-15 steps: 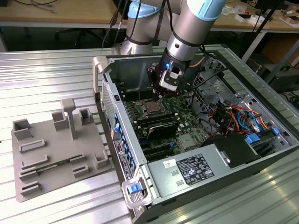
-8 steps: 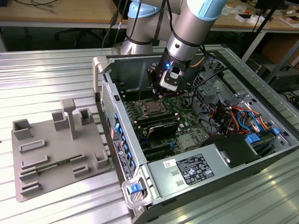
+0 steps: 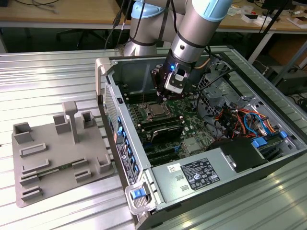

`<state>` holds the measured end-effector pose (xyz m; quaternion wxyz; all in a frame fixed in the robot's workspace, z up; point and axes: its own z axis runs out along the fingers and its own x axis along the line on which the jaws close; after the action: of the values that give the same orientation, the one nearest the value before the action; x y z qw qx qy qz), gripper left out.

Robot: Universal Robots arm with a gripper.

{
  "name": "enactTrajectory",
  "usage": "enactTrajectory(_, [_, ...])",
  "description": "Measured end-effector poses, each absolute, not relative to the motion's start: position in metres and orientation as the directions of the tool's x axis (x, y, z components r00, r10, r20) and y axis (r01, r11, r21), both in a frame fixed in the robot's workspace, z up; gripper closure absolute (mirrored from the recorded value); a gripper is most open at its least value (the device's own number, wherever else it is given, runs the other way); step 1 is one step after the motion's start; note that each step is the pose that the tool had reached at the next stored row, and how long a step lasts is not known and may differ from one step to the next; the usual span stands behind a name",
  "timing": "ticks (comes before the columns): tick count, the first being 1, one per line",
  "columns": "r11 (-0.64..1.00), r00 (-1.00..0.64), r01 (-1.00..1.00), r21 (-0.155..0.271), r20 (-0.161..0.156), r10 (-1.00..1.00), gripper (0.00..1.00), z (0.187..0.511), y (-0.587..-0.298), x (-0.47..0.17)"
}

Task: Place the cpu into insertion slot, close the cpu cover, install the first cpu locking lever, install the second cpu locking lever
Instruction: 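Install the first cpu locking lever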

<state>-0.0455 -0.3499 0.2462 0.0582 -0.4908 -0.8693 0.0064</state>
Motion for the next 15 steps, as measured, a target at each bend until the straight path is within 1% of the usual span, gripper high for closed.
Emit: enactTrajectory(15, [0.562,-0.555,0.825,-0.067,0.096,0.826,0.89,0.2462,-0.3498,-0.0454])
